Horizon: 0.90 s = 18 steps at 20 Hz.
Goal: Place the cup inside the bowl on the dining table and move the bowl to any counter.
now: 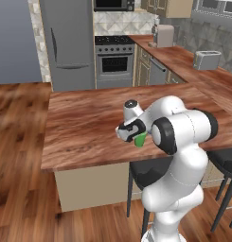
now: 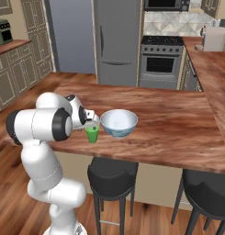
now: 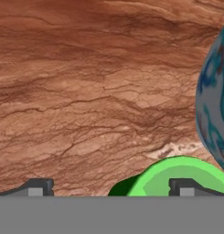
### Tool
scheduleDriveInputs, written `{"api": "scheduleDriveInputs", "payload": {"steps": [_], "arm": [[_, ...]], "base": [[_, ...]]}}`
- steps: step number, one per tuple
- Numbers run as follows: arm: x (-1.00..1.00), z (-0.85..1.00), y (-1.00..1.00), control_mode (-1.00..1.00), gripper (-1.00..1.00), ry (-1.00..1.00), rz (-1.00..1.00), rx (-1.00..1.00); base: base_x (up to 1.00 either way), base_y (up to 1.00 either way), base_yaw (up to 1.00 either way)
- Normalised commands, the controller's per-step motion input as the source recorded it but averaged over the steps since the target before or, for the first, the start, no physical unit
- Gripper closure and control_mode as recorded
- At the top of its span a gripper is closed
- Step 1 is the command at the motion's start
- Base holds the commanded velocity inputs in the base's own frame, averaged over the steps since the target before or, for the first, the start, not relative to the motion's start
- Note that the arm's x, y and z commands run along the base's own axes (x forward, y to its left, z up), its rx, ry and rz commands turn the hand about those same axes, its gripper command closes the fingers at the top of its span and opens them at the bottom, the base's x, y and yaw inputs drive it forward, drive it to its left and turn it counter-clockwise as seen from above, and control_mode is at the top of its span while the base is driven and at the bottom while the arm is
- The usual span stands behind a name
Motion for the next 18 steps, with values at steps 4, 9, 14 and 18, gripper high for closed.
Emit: {"api": "scheduleDriveInputs", "payload": {"steps": [4, 9, 14, 18], "arm": [[0.0, -0.03, 0.07, -1.0, -1.0, 0.0, 0.0, 0.0], [0.0, 0.0, 0.0, -1.0, -1.0, 0.0, 0.0, 0.0], [0.0, 0.0, 0.0, -1.0, 1.0, 0.0, 0.0, 0.0], [0.0, 0.0, 0.0, -1.0, 1.0, 0.0, 0.0, 0.0]], "base": [[0.0, 0.0, 0.0], [0.0, 0.0, 0.0], [0.0, 0.0, 0.0], [0.0, 0.0, 0.0]]}}
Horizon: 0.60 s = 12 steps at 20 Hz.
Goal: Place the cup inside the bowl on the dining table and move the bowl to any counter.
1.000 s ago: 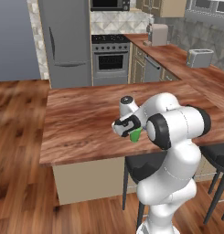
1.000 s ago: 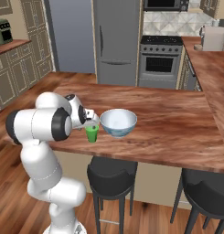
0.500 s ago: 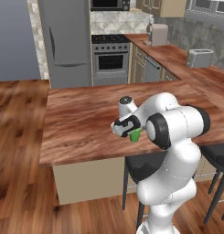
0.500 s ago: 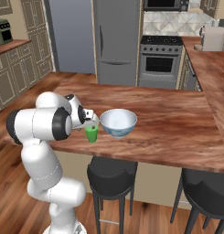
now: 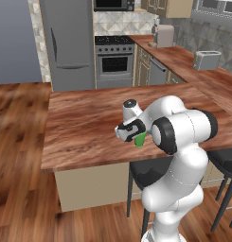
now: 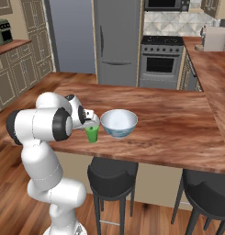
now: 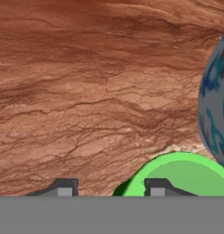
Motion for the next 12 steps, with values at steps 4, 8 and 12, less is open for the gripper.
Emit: {"api": "scheduleDriveInputs", "payload": {"steps": [4, 8, 12], "arm": [[0.0, 0.0, 0.0, -1.0, 1.0, 0.0, 0.0, 0.0], [0.0, 0.0, 0.0, -1.0, 1.0, 0.0, 0.0, 0.0], [0.0, 0.08, -0.06, -1.0, 1.0, 0.0, 0.0, 0.0]], "base": [[0.0, 0.0, 0.0], [0.0, 0.0, 0.0], [0.0, 0.0, 0.0]]}}
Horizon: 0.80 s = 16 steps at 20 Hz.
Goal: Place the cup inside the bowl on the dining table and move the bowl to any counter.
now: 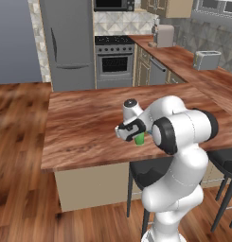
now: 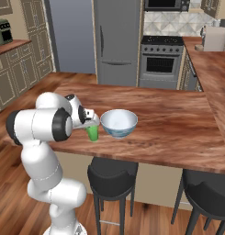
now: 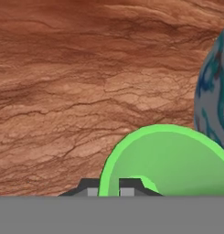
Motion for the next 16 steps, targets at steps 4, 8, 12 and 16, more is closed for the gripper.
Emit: {"api": "scheduleDriveInputs", "payload": {"steps": [4, 8, 12, 16], "arm": [[0.0, 0.42, -0.04, -1.0, 1.0, 0.0, 0.0, 0.03], [0.0, 0.53, 0.0, -1.0, 1.0, 0.0, 0.0, 0.02], [0.0, 0.44, 0.0, -1.0, 1.0, 0.0, 0.0, 0.0], [0.0, 0.35, 0.0, -1.0, 1.0, 0.0, 0.0, 0.0]], "base": [[0.0, 0.0, 0.0], [0.0, 0.0, 0.0], [0.0, 0.0, 0.0], [0.0, 0.0, 0.0]]}}
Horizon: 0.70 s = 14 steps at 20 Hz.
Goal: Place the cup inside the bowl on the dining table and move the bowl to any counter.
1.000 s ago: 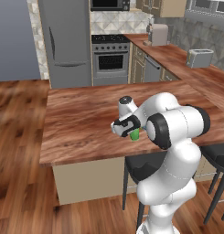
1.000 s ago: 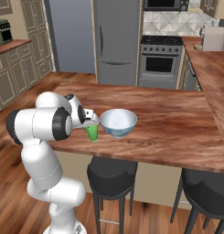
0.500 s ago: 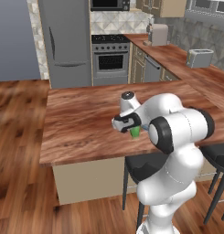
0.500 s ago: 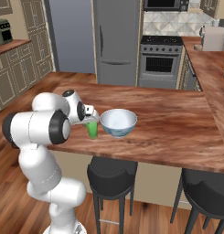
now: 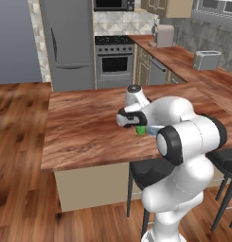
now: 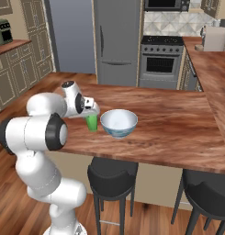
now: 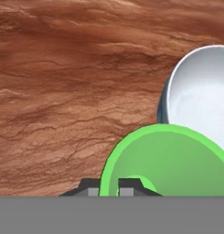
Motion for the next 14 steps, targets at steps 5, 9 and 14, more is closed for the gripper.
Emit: {"api": "scheduleDriveInputs", "payload": {"steps": [5, 9, 14], "arm": [[0.04, 0.31, 0.0, -1.0, 1.0, 0.0, 0.0, 0.0], [0.08, 0.33, 0.0, -1.0, 1.0, 0.0, 0.0, 0.0], [0.22, 0.24, -0.09, -1.0, 1.0, 0.0, 0.0, 0.0]], "base": [[0.0, 0.0, 0.0], [0.0, 0.0, 0.0], [0.0, 0.0, 0.0]]}}
